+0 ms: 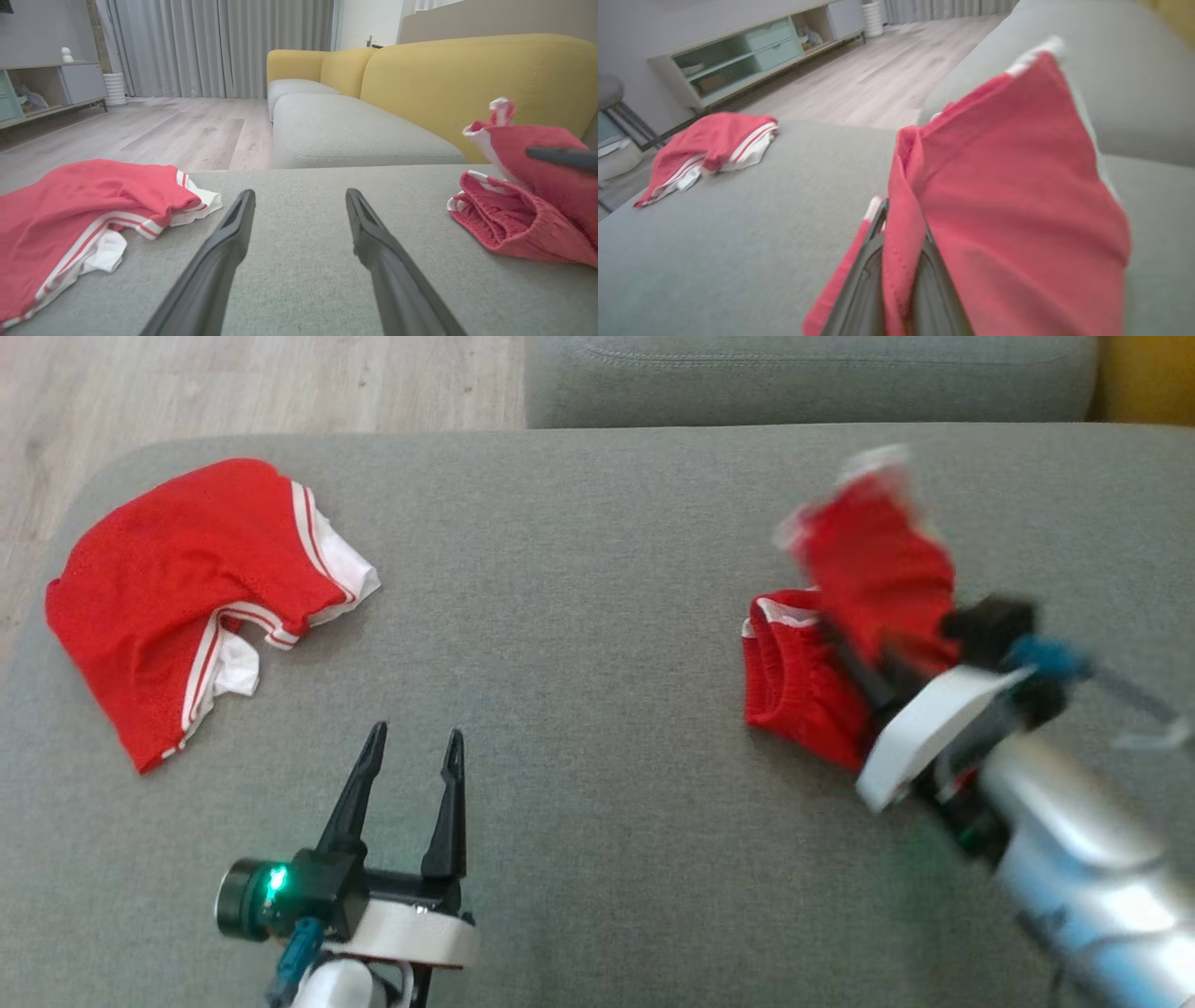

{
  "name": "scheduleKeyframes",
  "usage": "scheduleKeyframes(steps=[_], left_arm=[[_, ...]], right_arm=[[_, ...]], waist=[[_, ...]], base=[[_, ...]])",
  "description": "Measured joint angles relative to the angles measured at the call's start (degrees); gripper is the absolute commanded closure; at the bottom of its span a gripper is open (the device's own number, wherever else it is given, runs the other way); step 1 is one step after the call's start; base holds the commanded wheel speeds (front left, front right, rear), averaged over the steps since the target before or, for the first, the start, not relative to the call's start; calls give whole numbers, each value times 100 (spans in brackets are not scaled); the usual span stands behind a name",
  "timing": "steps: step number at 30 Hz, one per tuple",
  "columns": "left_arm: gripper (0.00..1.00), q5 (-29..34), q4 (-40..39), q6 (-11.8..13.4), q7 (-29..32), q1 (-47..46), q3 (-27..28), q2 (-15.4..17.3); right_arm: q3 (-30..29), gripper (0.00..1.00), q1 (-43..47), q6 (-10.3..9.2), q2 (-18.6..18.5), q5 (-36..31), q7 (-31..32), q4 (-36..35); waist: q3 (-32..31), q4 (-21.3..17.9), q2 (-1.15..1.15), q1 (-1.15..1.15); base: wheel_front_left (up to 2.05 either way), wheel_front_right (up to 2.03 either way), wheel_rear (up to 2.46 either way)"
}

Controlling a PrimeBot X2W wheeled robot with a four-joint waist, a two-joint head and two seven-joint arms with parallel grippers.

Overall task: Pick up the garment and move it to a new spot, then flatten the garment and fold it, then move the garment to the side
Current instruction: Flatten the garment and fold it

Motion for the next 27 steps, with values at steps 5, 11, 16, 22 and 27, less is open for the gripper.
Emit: scheduleKeyframes(steps=[5,11,16,22,27], left_arm=[[0,0,12,-24,0,49,3,-4],[0,-1,12,-23,0,155,65,-9],[0,-3,-8,-21,0,407,142,-11],[0,-9,-21,-23,0,511,133,-11],[0,-9,-24,-24,0,510,42,-11]], right_arm=[[-68,0,414,0,388,-141,-114,31],[-814,0,908,0,498,-428,-594,-1],[-1666,0,1444,0,548,-735,-725,2],[-2016,100,1679,0,800,-1120,-725,24],[-2081,100,1252,0,946,-1543,-720,673]], waist=[[-9,84,0,0],[-191,43,0,0],[-430,-82,0,0],[-583,-46,0,-1],[-524,168,0,0]], base=[[0,0,0],[0,0,0],[0,0,0],[0,0,0],[0,0,0]])
